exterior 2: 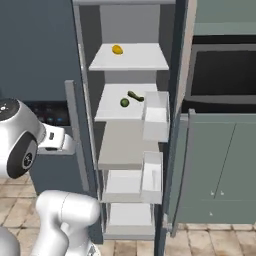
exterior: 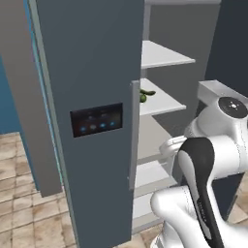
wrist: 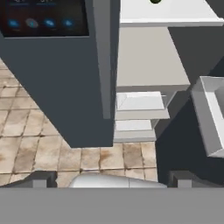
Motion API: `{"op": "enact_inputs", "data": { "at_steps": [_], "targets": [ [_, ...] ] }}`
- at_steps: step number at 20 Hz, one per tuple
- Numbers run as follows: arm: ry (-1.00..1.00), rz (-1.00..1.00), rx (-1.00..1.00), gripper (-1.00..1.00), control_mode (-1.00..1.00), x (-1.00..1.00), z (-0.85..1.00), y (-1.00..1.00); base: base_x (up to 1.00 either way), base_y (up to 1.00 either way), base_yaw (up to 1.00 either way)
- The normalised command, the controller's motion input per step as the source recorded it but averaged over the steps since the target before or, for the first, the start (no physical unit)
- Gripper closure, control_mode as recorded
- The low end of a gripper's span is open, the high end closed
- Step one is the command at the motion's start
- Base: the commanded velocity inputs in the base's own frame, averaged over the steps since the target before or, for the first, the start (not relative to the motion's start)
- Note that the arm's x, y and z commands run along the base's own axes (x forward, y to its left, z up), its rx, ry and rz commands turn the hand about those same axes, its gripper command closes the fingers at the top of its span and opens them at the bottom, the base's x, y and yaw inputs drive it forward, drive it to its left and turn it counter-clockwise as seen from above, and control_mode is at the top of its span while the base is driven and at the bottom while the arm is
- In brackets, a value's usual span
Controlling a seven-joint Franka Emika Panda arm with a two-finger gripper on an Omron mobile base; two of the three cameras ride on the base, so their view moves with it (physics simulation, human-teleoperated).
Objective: Place the avocado in the correct fridge rack based on whether it is a fruit or vegetable. Finally, close the fridge door.
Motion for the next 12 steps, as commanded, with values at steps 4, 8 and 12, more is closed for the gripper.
{"op": "enact_inputs", "data": {
  "at_steps": [4, 8, 12],
  "targets": [
    [0.0, 0.0, 0.0, -1.0, 1.0, 0.0, 0.0, 0.0, -1.0, 0.33, -0.06],
    [0.0, 0.0, 0.0, -1.0, 1.0, 0.0, 0.0, 0.0, -0.94, -0.07, -0.4],
    [0.0, 0.0, 0.0, -1.0, 1.0, 0.0, 0.0, 0.0, -0.61, 0.01, -0.71]
  ]
}}
